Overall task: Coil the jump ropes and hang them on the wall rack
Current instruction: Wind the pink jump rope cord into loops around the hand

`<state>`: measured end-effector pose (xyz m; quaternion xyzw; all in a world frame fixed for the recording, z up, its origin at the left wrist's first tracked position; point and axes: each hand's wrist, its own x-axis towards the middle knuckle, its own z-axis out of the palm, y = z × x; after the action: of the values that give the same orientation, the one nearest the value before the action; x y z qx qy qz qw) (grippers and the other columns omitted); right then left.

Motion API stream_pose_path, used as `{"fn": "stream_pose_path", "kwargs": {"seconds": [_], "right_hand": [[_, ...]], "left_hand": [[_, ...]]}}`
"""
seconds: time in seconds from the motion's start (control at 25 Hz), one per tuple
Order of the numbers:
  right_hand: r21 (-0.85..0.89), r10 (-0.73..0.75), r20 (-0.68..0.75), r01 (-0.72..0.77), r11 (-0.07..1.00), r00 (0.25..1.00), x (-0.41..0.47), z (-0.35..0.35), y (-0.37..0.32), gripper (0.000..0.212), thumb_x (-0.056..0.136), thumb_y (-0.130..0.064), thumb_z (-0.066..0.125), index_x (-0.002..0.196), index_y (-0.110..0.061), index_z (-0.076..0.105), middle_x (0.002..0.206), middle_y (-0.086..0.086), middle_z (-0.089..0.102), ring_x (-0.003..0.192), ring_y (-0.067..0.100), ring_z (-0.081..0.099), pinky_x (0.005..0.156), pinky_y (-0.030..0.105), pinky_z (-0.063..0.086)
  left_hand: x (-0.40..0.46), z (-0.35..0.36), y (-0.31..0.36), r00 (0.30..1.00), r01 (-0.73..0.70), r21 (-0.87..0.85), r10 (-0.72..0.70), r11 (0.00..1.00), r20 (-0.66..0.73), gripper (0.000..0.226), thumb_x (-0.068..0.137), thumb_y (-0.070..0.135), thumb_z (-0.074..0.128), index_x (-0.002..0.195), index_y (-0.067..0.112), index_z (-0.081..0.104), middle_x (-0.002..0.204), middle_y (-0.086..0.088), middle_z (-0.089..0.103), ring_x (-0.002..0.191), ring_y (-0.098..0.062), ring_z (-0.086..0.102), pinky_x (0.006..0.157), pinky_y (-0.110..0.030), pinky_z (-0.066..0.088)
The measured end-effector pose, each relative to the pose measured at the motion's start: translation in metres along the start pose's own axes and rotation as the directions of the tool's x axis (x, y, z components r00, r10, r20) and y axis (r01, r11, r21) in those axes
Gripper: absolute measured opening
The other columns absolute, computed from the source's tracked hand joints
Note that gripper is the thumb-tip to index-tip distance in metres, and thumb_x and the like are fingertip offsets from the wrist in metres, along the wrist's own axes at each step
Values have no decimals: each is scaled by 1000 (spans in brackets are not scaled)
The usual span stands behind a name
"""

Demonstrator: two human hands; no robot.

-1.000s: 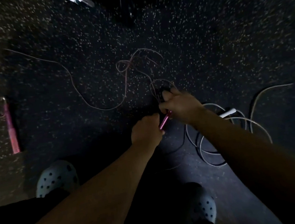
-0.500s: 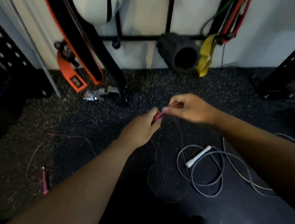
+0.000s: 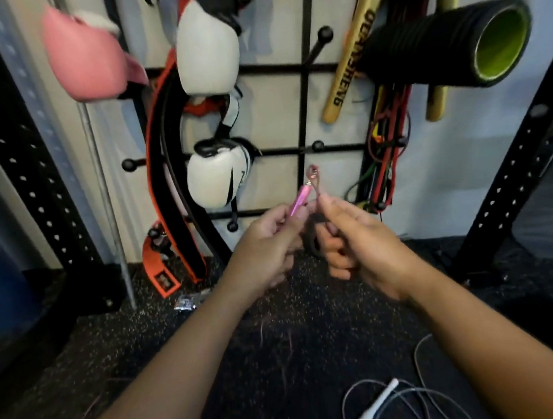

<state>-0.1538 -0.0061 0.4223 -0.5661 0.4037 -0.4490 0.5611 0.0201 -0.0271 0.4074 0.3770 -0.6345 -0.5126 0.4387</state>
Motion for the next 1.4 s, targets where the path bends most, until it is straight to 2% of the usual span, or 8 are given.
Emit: {"fn": "stream_pose_path", "kwargs": {"seconds": [0.2, 0.52, 0.72, 0.84, 0.92, 1.04, 1.24, 1.4], "right_hand": [[-203, -164, -97, 141, 969, 982, -3, 23, -19, 23, 109, -28, 49, 117, -20, 69, 61, -5, 41, 48, 4, 35, 46, 17, 30], [-385, -293, -183, 206, 900, 938, -18, 34, -11, 24, 105, -31, 54, 100, -25, 77, 62, 3, 53, 57, 17, 45, 56, 29, 38], [-481, -179, -16, 149, 864, 984, -25, 31, 1, 29, 110, -31, 44, 92, -28, 66, 60, 1, 65, 51, 17, 54, 58, 34, 48], [-595, 35, 164, 71, 801, 986, -37, 29, 4, 23, 111, -34, 42, 121, -33, 63, 60, 5, 59, 47, 14, 54, 54, 28, 48], [-713, 77, 204, 94, 695, 976, -44, 26, -10, 24, 110, -31, 46, 127, -33, 63, 67, -4, 57, 48, 0, 51, 52, 20, 43], [-859, -81, 122, 147, 491, 989, -41, 18, -49, 15, 102, -35, 55, 103, -39, 70, 71, -7, 63, 54, 0, 53, 53, 19, 45], [-790, -318, -62, 148, 595, 946, -26, 18, -72, 16, 91, -43, 72, 80, -33, 79, 65, -3, 74, 51, 18, 63, 52, 37, 57], [-764, -376, -177, 114, 635, 910, -18, 14, -60, 36, 73, -59, 77, 77, -23, 76, 69, 5, 75, 55, 21, 64, 54, 40, 57]], "left_hand": [[-11, -21, 28, 999, 43, -348, -51, 936, -14, 31, 102, 42, 50, 91, 14, 58, 52, 9, 34, 31, -5, 24, 32, -14, 21], [-36, -9, 45, 996, 88, -367, -77, 926, 45, 38, 89, 44, 63, 96, 6, 69, 60, -1, 64, 43, -9, 56, 40, -22, 48], [-24, -2, 48, 998, 2, -698, 47, 716, 51, 51, 96, 37, 52, 131, 1, 62, 129, -17, 71, 119, -24, 70, 101, -35, 55], [-15, -8, 41, 996, -88, -585, 79, 806, -41, 51, 102, 40, 46, 135, 4, 60, 134, -10, 69, 128, -19, 64, 116, -38, 42], [-14, -14, 34, 993, -107, -229, 92, 967, -75, 43, 106, 38, 42, 125, 9, 68, 124, -5, 75, 121, -15, 68, 114, -38, 44], [-18, -11, 28, 998, -29, 17, 28, 999, 55, 44, 102, 45, 47, 106, 13, 77, 104, -10, 80, 104, -26, 75, 107, -47, 50], [-19, 1, 42, 992, 7, -44, -2, 999, 122, 55, 105, 50, 37, 86, 6, 63, 56, -7, 68, 49, -23, 65, 72, -34, 60], [-18, -9, 40, 992, 38, -91, -27, 995, 124, 48, 92, 55, 50, 81, 10, 62, 58, -4, 67, 41, -14, 55, 53, -23, 51]]}}
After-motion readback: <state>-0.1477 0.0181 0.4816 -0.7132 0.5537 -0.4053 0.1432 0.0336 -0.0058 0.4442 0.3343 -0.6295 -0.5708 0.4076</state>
